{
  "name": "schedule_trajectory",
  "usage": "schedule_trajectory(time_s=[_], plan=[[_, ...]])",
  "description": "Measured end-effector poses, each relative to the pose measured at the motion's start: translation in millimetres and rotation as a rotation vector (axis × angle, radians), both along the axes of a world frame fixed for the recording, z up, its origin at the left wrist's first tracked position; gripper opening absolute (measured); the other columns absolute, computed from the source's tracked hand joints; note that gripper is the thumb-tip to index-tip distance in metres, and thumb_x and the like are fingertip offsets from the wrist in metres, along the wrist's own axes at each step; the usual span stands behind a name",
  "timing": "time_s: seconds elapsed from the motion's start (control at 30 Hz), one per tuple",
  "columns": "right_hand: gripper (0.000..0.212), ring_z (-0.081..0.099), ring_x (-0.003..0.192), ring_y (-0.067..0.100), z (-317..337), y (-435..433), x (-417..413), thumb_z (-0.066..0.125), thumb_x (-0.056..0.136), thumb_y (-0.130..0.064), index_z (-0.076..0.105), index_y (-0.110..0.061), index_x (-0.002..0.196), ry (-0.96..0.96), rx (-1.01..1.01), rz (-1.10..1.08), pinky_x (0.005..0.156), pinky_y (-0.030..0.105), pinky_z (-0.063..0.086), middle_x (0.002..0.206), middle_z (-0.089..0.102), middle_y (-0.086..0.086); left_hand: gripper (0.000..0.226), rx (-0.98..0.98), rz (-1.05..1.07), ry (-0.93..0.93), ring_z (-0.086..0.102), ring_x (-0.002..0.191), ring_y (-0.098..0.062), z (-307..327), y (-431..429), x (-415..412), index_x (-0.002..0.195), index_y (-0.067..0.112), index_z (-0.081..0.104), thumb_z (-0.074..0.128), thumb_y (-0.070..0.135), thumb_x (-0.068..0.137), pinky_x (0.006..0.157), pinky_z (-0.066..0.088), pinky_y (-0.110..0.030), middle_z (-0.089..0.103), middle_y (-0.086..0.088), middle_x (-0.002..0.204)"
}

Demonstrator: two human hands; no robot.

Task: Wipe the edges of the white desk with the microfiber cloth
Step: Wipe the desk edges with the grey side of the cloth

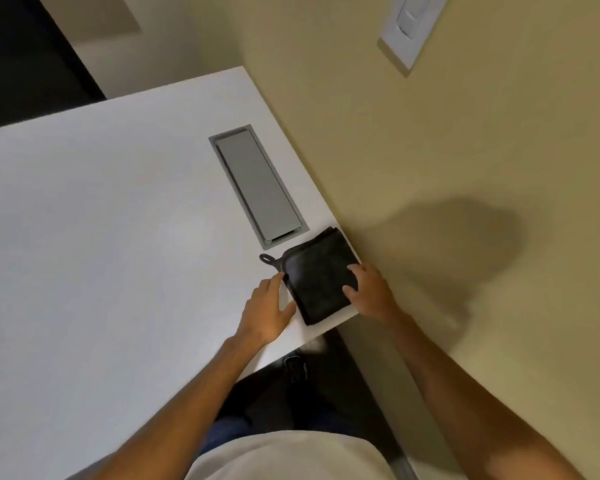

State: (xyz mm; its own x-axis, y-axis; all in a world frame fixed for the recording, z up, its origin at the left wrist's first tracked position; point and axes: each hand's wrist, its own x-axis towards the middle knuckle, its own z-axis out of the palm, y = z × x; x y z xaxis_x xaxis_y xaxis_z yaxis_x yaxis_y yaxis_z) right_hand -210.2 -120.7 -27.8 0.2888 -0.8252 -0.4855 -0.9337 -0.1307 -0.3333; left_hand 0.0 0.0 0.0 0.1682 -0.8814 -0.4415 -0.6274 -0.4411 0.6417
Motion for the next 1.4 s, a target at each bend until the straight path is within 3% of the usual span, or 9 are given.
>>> schedule_trajectory(time_s=[0.23,0.37,0.47,0.6,0.83,1.0,1.07,1.27,1.4], plan=[[0.07,0.038,0.146,0.035,-23,-28,-9,0.061,0.101,-0.032,0.027,-0.016,0.16,0.06,0.076,0.063,0.121,0.05,0.035,0.161,0.036,0.015,0.093,0.236,0.113,0.257,0.038,0.142,-0.038,-30,-17,-35,0.161,0.028,0.007,0.07,0.038,0.094,0.116,0.037,-0.047,0.031,-0.017,0.158],[0.073,0.04,0.143,0.037,-34,-41,-11,0.063,0.1,-0.03,0.026,-0.014,0.16,0.057,0.099,0.055,0.119,0.052,0.037,0.159,0.036,0.016,0.105,0.237,0.28,0.449,0.031,0.147,-0.035,-45,-28,-49,0.162,0.02,0.0,0.077,0.028,0.09,0.12,0.034,-0.048,0.024,-0.012,0.163],[0.072,0.042,0.142,0.038,-44,-50,-9,0.063,0.1,-0.029,0.025,-0.012,0.159,0.034,0.128,0.059,0.118,0.053,0.038,0.157,0.039,0.019,0.105,0.214,0.394,0.457,0.036,0.144,-0.034,-55,-40,-60,0.161,0.02,0.005,0.079,0.029,0.087,0.114,0.039,-0.044,0.029,-0.012,0.159],[0.072,0.041,0.143,0.039,-51,-57,-3,0.061,0.101,-0.029,0.024,-0.007,0.159,0.033,0.116,0.077,0.117,0.054,0.038,0.158,0.038,0.02,0.094,0.174,0.679,0.475,0.048,0.134,-0.032,-66,-52,-64,0.154,0.016,0.024,0.084,0.024,0.082,0.109,0.048,-0.047,0.042,-0.012,0.149],[0.071,0.046,0.139,0.04,-54,-67,6,0.062,0.1,-0.024,0.024,-0.007,0.158,-0.005,0.102,0.066,0.115,0.054,0.041,0.155,0.043,0.021,0.064,0.202,0.892,0.575,0.065,0.106,-0.027,-77,-64,-54,0.123,0.016,0.037,0.085,0.02,0.081,0.094,0.058,-0.047,0.061,-0.005,0.119],[0.063,0.05,0.136,0.039,-56,-69,10,0.062,0.1,-0.02,0.032,-0.006,0.154,-0.073,0.124,-0.029,0.114,0.052,0.043,0.151,0.049,0.02,0.042,0.275,1.081,0.754,0.069,0.083,-0.022,-80,-67,-51,0.111,0.0,0.063,0.085,0.016,0.08,0.047,0.054,-0.021,0.071,-0.014,0.106],[0.06,0.05,0.136,0.039,-58,-68,10,0.062,0.1,-0.017,0.034,-0.007,0.153,-0.094,0.131,-0.047,0.114,0.053,0.043,0.15,0.05,0.019,0.029,0.291,1.136,0.828,0.066,0.074,-0.02,-78,-67,-51,0.102,0.002,0.067,0.083,0.012,0.08,0.039,0.049,-0.018,0.072,-0.011,0.097],[0.059,0.051,0.136,0.038,-57,-68,9,0.061,0.1,-0.013,0.035,-0.009,0.153,-0.124,0.16,-0.068,0.114,0.053,0.043,0.15,0.051,0.018,0.032,0.36,1.112,0.983,0.069,0.084,-0.024,-76,-71,-51,0.107,0.008,0.067,0.082,0.014,0.08,0.049,0.055,-0.026,0.072,-0.01,0.102],[0.055,0.056,0.13,0.038,-55,-67,5,0.062,0.099,-0.01,0.04,-0.009,0.149,-0.144,0.142,-0.063,0.108,0.047,0.049,0.144,0.057,0.017,0.028,0.326,1.091,0.911,0.068,0.086,-0.025,-80,-73,-51,0.106,0.008,0.065,0.08,0.012,0.083,0.056,0.053,-0.028,0.072,-0.012,0.106]])
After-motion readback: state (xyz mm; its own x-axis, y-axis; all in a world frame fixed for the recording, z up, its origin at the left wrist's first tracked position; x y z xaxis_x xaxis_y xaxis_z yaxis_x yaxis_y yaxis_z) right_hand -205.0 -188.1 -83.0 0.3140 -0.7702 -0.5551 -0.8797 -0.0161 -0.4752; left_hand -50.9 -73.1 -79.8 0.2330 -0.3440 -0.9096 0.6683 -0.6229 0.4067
